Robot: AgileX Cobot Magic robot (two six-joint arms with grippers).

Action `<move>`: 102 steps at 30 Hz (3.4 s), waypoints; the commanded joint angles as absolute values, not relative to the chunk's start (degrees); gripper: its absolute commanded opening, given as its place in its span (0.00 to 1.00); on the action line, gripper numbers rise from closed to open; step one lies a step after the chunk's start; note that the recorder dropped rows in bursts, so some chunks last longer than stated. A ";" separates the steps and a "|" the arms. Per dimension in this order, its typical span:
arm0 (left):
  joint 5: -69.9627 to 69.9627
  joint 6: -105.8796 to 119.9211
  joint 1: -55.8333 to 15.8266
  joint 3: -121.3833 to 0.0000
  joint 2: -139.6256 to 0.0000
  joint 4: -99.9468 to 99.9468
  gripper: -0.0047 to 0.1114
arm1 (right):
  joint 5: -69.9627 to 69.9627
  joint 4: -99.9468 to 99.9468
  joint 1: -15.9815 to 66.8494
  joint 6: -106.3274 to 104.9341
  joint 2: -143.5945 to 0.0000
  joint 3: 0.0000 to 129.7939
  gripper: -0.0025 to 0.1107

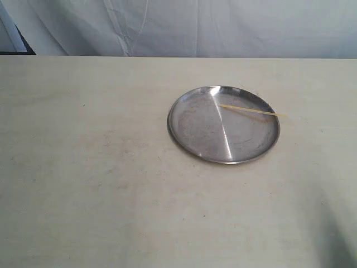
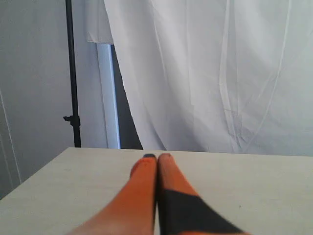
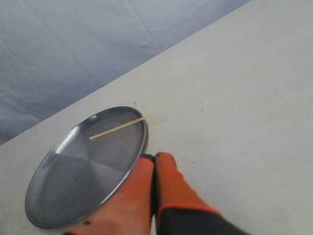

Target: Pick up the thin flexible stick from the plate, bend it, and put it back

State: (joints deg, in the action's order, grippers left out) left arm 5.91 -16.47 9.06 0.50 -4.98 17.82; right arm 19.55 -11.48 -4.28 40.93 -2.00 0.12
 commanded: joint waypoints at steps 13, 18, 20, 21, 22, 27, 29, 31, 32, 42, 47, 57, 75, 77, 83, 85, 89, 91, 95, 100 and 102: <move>6.29 -16.51 9.20 0.00 -4.65 17.53 0.04 | -31.23 17.74 -4.60 39.76 -2.18 1.04 0.02; 6.29 -16.51 9.20 0.00 -4.65 17.53 0.04 | -13.58 22.83 -4.60 6.53 -12.66 13.37 0.01; 6.29 -16.51 9.20 0.00 -4.65 17.53 0.04 | -3.62 22.83 -4.60 -6.83 -23.78 20.32 0.01; 6.29 -16.51 9.20 0.00 -4.65 17.53 0.04 | 0.00 22.83 -4.60 -9.06 -28.80 23.31 0.01; 6.29 -16.51 9.20 0.00 -4.65 17.53 0.04 | 4.53 21.94 -4.60 -11.08 -35.20 27.44 0.01; 6.29 -16.51 9.20 0.00 -4.65 17.53 0.04 | 27.47 15.75 -4.48 -13.59 -67.49 51.24 0.01; 6.29 -16.51 9.20 0.00 -4.65 17.53 0.04 | 36.10 15.25 -4.48 -15.52 -79.22 61.20 0.01; 6.29 -16.51 9.20 0.00 -4.65 17.53 0.04 | 43.39 13.85 -3.65 -18.46 -88.47 69.45 0.01; 6.29 -16.51 9.20 0.00 -4.65 17.53 0.04 | 47.41 11.82 -2.79 -19.19 -93.13 73.78 0.01; 6.29 -16.51 9.20 0.00 -4.65 17.53 0.04 | 59.29 -5.32 8.72 -19.57 -120.61 95.91 0.01; 6.29 -16.51 9.20 0.00 -4.65 17.53 0.04 | 53.60 -6.07 10.32 -19.57 -124.23 96.04 0.16; 6.29 -16.51 9.20 0.00 -4.65 17.53 0.04 | 49.55 -16.27 9.94 -13.29 -127.75 96.04 0.55; 6.29 -16.51 9.20 0.00 -4.65 17.53 0.04 | 50.84 -13.43 8.45 -13.29 -133.53 96.04 0.08; 6.29 -16.51 9.20 0.00 -4.65 17.53 0.04 | 51.55 -12.65 8.45 -13.29 -133.40 96.04 0.02; 6.29 -16.51 9.20 0.00 -4.65 17.53 0.04 | 53.13 -7.72 8.45 -13.42 -129.54 96.04 0.02; 6.29 -16.51 9.20 0.00 -4.65 17.53 0.04 | 54.85 -6.75 8.45 -13.31 -127.41 96.04 0.02; 6.29 -16.51 9.20 0.00 -4.65 17.53 0.04 | 59.18 -3.20 8.45 -13.31 -122.02 95.72 0.01; 6.29 -16.51 9.20 0.00 -4.65 17.53 0.04 | 59.70 -1.93 8.71 -13.31 -119.07 94.63 0.01; 6.29 -16.51 9.20 0.00 -4.65 17.53 0.04 | 59.23 2.12 8.70 -13.42 -111.45 90.02 0.01; 6.29 -16.51 9.20 0.00 -4.65 17.53 0.04 | 55.12 9.65 8.70 -14.91 -99.76 79.89 0.01; 6.29 -16.51 9.20 0.00 -4.65 17.53 0.04 | 54.10 14.27 8.70 -17.18 -94.99 75.06 0.01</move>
State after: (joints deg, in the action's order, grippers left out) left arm 5.91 -16.47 9.06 0.50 -4.98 17.82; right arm 55.79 8.97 8.83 -14.49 -100.81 80.74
